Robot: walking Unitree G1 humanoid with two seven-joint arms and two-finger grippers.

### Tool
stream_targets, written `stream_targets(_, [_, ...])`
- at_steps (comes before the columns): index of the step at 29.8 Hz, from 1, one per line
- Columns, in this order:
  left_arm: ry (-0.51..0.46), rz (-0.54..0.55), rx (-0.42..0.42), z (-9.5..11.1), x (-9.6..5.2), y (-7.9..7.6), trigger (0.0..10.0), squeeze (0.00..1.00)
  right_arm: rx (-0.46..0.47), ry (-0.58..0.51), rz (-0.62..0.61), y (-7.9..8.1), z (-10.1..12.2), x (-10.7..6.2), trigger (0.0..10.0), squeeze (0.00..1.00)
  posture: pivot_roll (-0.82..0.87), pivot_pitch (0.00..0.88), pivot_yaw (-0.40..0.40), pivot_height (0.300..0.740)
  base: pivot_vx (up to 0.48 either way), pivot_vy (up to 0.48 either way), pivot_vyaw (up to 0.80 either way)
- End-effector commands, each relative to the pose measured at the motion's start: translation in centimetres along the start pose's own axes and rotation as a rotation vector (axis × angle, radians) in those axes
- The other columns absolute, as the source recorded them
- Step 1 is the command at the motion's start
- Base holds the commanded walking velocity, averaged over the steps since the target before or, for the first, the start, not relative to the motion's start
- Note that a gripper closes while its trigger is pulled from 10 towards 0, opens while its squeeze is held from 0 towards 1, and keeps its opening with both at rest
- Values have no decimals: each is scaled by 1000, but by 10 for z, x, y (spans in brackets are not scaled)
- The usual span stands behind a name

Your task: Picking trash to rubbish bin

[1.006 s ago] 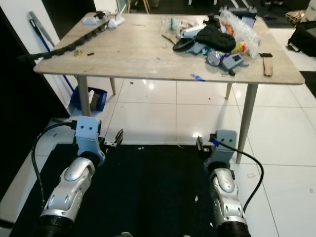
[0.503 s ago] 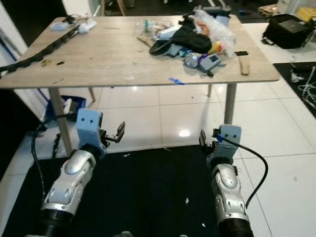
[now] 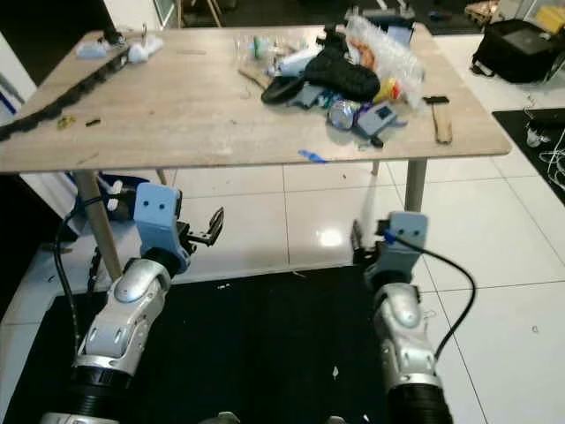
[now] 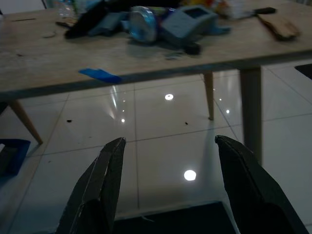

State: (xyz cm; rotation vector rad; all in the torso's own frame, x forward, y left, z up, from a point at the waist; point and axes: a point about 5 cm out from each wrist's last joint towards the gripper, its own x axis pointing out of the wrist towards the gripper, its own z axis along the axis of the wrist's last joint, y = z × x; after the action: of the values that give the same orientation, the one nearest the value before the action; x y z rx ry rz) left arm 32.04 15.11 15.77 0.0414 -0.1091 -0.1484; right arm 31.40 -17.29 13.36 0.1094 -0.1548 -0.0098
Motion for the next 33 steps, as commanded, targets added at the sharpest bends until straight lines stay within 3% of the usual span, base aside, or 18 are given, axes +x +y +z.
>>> stream_targets(1, [30,14,3,-6,-3,5,10000,0,9,17,19,5,-2,0,10000,0,29,159,41,740,277,0,0])
stream_targets(18, [-14,-22,-8,7,-4,-4,10000,0,-86,-43,30,-5,21,2,10000,0,12,130,26,740,277,0,0])
stream_targets(33, [-21,-51,2,10,-3,-11,10000,0,-101,-40,28,-8,28,10,10000,0,8,128,25,740,276,0,0])
